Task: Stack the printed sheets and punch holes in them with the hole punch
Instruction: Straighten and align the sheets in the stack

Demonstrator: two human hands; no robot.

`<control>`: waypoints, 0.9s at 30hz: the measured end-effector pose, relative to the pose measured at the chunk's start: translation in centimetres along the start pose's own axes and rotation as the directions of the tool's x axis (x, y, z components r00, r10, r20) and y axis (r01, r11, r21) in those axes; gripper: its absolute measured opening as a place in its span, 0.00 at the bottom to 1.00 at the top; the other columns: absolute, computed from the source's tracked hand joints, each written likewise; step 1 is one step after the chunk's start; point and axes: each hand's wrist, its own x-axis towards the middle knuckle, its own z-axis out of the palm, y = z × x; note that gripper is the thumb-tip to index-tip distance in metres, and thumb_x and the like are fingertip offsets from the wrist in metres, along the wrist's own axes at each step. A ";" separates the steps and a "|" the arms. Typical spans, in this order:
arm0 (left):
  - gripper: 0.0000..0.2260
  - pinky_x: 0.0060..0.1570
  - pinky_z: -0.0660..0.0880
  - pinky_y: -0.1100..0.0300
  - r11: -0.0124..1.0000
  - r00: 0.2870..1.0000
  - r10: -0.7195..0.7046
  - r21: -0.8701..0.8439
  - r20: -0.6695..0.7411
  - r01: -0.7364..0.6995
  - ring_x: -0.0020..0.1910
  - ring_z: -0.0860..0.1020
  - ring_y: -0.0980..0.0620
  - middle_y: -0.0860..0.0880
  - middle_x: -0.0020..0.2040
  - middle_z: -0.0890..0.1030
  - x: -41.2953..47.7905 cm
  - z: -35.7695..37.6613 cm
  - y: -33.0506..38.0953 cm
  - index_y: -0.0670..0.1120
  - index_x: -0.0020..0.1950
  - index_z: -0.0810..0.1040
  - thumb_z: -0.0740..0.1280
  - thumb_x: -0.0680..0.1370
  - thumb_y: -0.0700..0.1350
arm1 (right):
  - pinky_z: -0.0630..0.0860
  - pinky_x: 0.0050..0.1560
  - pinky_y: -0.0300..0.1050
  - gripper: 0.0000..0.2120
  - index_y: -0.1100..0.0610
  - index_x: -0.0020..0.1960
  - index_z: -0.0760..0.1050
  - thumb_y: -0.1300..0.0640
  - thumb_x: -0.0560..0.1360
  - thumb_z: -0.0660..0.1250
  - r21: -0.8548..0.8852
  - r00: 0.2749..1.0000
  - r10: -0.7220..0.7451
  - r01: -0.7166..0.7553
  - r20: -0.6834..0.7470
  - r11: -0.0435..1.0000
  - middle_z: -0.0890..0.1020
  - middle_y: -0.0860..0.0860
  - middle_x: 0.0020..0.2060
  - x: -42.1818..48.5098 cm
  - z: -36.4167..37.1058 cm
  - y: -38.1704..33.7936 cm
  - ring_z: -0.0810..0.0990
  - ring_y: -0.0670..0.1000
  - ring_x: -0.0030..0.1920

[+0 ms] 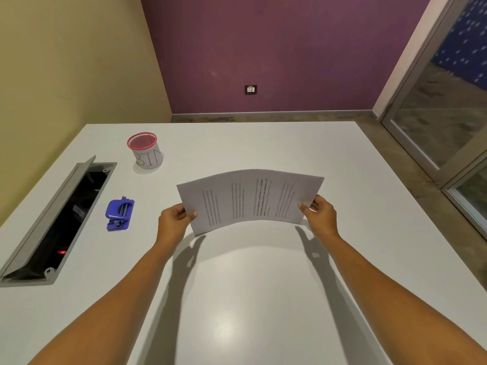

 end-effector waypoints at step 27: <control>0.06 0.40 0.80 0.62 0.981 0.996 -0.091 -0.169 0.013 0.092 0.36 0.80 0.50 0.45 0.41 0.82 -0.7 2.5 3.3 0.41 0.47 0.80 0.65 0.75 0.34 | 0.74 0.31 0.41 0.18 0.61 0.46 0.71 0.45 0.76 0.60 -0.126 0.792 0.532 -0.520 0.301 0.845 0.77 0.57 0.37 -2.4 2.1 -0.6 0.76 0.54 0.33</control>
